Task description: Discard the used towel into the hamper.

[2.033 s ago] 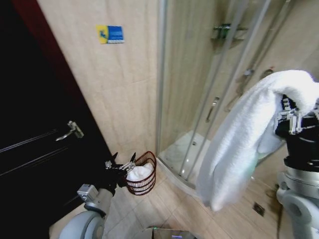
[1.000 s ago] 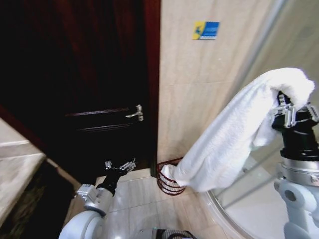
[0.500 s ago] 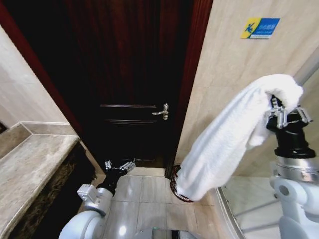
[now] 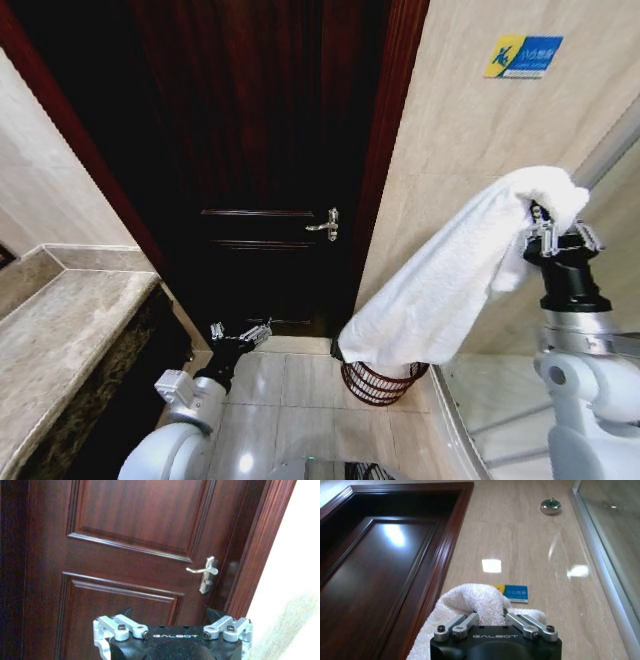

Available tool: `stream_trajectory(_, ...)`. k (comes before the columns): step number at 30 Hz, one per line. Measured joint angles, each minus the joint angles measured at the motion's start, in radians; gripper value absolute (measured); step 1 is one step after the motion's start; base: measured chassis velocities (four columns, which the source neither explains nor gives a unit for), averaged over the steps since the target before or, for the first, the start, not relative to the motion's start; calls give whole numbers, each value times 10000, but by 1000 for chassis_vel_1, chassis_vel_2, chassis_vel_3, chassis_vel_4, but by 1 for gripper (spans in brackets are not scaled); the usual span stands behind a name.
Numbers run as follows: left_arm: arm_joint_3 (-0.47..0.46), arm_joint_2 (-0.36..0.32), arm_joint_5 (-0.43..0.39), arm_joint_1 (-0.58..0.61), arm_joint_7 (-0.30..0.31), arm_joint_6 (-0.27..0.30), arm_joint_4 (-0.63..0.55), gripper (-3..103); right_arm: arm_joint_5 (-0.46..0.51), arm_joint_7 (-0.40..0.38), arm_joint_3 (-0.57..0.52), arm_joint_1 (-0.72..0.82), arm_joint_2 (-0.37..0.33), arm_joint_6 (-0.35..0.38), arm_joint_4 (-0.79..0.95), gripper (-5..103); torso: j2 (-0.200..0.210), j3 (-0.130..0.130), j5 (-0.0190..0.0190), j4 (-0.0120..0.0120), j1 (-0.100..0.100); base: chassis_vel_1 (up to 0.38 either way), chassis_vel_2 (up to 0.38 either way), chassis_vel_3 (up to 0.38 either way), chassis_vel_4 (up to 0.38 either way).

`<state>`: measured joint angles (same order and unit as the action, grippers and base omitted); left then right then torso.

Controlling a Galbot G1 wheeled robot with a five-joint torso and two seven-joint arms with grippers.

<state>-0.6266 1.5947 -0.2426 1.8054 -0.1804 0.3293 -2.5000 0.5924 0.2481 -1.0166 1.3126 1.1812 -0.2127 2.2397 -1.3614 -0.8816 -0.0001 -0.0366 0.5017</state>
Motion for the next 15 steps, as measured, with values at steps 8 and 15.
stream_trajectory(8,0,0,0,0,0,0,0,99,-67,90,62,97,144,-171,-337,12,-10,-5,3,0,2,-47,48,40,-59)
stream_trajectory(15,0,0,0,-2,0,0,0,99,-199,318,155,-19,218,-575,-1202,12,-8,-15,6,-1,24,-137,136,144,-146)
